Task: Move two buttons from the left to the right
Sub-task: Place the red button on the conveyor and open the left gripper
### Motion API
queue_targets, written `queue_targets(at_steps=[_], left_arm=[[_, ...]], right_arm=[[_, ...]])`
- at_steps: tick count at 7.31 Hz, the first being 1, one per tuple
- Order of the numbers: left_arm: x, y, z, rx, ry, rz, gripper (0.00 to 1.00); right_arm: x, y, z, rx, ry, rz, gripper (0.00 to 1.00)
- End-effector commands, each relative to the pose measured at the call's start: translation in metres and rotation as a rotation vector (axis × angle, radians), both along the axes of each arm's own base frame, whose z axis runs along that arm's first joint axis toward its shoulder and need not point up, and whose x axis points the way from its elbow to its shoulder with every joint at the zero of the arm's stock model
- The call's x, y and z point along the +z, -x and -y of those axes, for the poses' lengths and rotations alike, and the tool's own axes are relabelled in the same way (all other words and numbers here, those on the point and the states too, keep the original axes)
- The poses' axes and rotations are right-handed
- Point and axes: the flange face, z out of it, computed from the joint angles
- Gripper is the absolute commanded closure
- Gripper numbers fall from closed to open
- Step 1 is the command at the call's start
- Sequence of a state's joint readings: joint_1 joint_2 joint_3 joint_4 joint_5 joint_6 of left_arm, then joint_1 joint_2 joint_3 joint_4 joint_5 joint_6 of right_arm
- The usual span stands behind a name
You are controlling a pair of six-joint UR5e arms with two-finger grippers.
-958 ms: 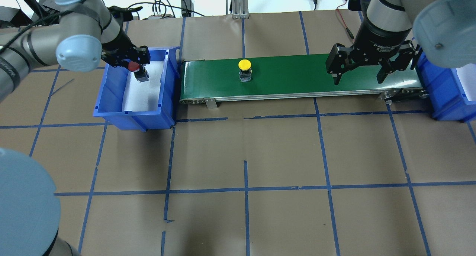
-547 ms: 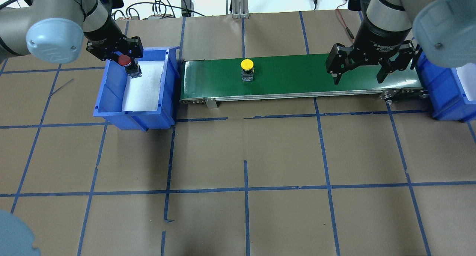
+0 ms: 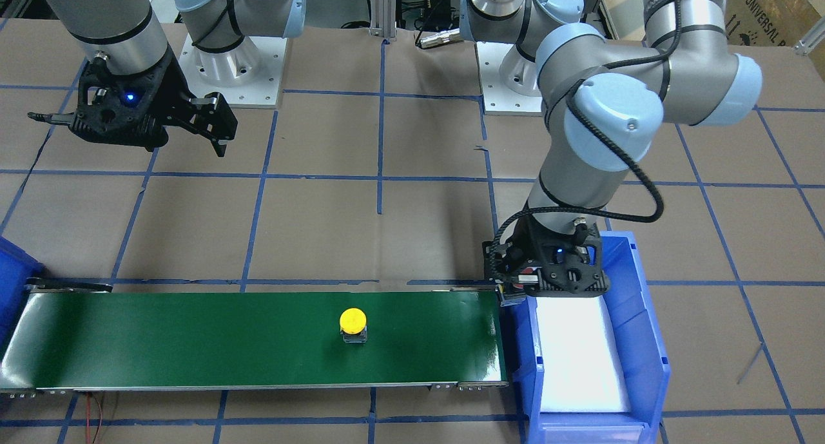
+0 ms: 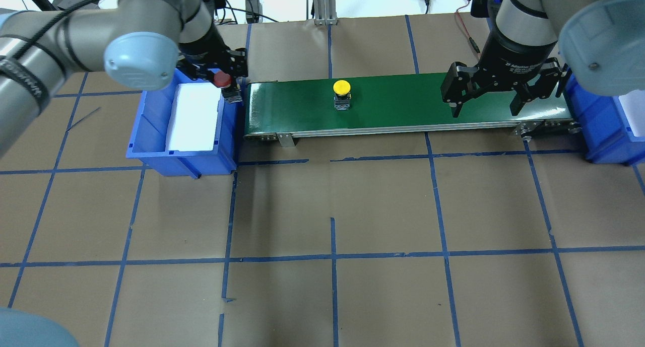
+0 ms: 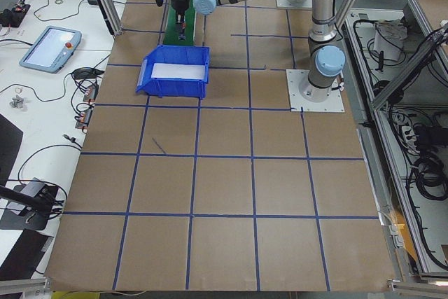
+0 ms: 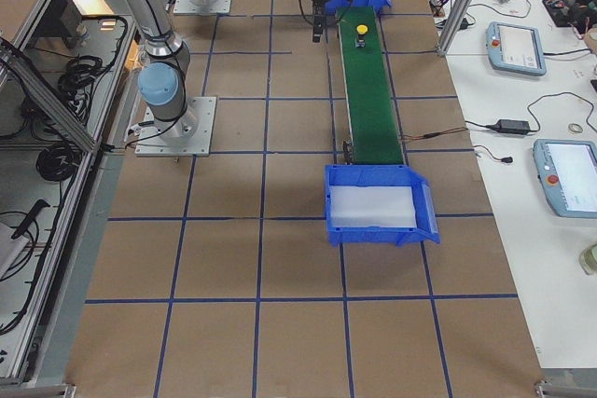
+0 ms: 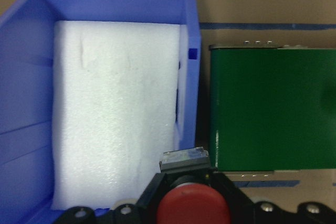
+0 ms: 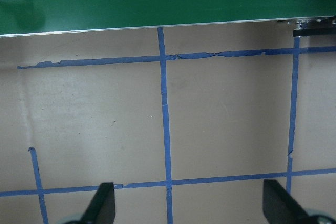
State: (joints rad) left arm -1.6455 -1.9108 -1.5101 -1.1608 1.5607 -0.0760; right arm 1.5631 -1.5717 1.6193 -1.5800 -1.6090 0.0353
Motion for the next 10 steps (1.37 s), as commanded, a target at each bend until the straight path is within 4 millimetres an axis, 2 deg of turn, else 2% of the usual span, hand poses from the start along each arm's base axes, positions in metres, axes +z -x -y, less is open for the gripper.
queue_targets(at_steps=[1, 2, 3, 5, 6, 7, 8, 9, 10], left_arm=[[-0.027, 0.018, 0.01, -0.004, -0.029, 0.004, 0.76], [-0.052, 0.019, 0.02, -0.006, -0.046, 0.004, 0.76], [-0.068, 0.019, 0.026, -0.004, -0.051, 0.005, 0.76], [-0.085, 0.02, 0.031, -0.003, -0.045, 0.002, 0.76], [-0.087, 0.02, 0.031, -0.004, -0.042, 0.002, 0.75], [-0.09, 0.02, 0.031, -0.005, -0.047, 0.0, 0.7], [-0.091, 0.022, 0.03, -0.008, -0.051, -0.016, 0.32], [-0.085, 0.022, 0.029, -0.017, -0.044, -0.016, 0.0], [-0.075, 0.021, 0.027, -0.018, -0.033, -0.014, 0.0]], right_arm=[[0.0, 0.0, 0.0, 0.0, 0.0, 0.0, 0.0], [0.0, 0.0, 0.0, 0.0, 0.0, 0.0, 0.0], [0.0, 0.0, 0.0, 0.0, 0.0, 0.0, 0.0], [0.0, 0.0, 0.0, 0.0, 0.0, 0.0, 0.0], [0.0, 0.0, 0.0, 0.0, 0.0, 0.0, 0.0], [0.0, 0.0, 0.0, 0.0, 0.0, 0.0, 0.0], [0.0, 0.0, 0.0, 0.0, 0.0, 0.0, 0.0], [0.0, 0.0, 0.0, 0.0, 0.0, 0.0, 0.0], [0.0, 0.0, 0.0, 0.0, 0.0, 0.0, 0.0]])
